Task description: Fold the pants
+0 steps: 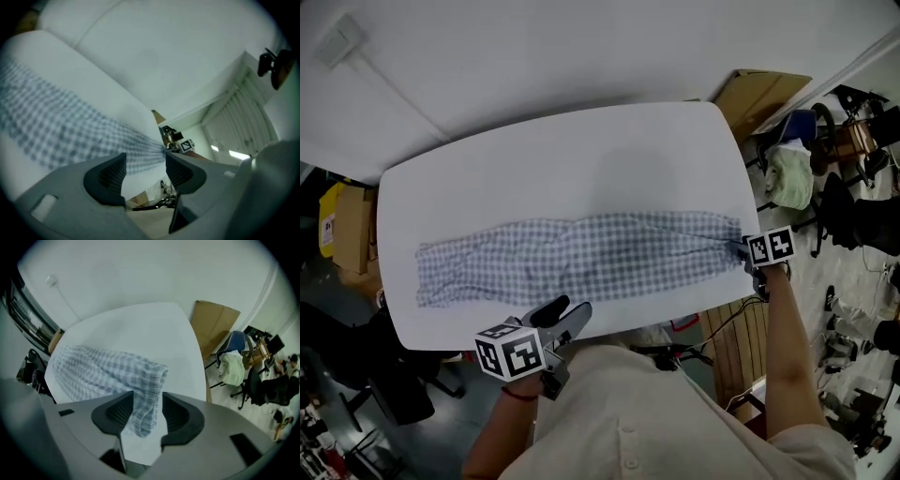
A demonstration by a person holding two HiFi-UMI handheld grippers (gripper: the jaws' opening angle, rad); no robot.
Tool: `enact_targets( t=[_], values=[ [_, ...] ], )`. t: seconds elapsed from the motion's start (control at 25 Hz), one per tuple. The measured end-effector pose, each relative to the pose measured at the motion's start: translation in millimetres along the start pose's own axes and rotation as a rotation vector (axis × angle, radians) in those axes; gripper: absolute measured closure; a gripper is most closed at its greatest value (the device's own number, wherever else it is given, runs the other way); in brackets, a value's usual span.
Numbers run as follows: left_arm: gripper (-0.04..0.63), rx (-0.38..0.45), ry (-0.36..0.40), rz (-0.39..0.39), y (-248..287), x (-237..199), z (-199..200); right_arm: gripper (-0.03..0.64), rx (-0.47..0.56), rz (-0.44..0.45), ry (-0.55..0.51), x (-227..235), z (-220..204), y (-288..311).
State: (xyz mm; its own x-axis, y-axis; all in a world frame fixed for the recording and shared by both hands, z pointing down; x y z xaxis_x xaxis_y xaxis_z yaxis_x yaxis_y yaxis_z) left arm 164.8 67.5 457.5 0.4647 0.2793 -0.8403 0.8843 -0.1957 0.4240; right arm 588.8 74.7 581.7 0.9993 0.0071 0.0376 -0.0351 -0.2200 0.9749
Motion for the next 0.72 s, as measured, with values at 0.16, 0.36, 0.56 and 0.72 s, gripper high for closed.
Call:
enact_targets(
  t=[0.16,0.36,0.56,0.72],
  values=[
    [0.344,-0.105,0.157,-0.270,31,87,31,0.385,0.117,0.088,0.153,1,-8,-13],
    [0.345,-0.252,0.360,-0.444,100,139,42,0.386,0.233,0.126,0.226,4,-13,-36],
    [0.348,-0.462,0.575,-0.506,175,158,31,0.387,0.247,0.114,0.228,4,-31,-41],
    [0.348,-0.693,0.848,-0.494,237,158,17,0.392,0.265,0.150,0.273,-4,-43,-38]
  ],
)
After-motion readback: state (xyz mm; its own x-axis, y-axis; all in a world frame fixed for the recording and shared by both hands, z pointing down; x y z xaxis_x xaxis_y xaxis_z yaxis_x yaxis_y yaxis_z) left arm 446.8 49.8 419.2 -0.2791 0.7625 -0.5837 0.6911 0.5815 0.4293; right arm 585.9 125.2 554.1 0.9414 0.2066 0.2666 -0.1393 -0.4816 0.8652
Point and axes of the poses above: the fingertips, and each gripper's own axes: y forward along the fingers, x to its right, z out of its top, the point moved 1 cm from there along -y, backward along the fingers, and after that the axes turned 5 degrees about -z, right-handed, at the moved point
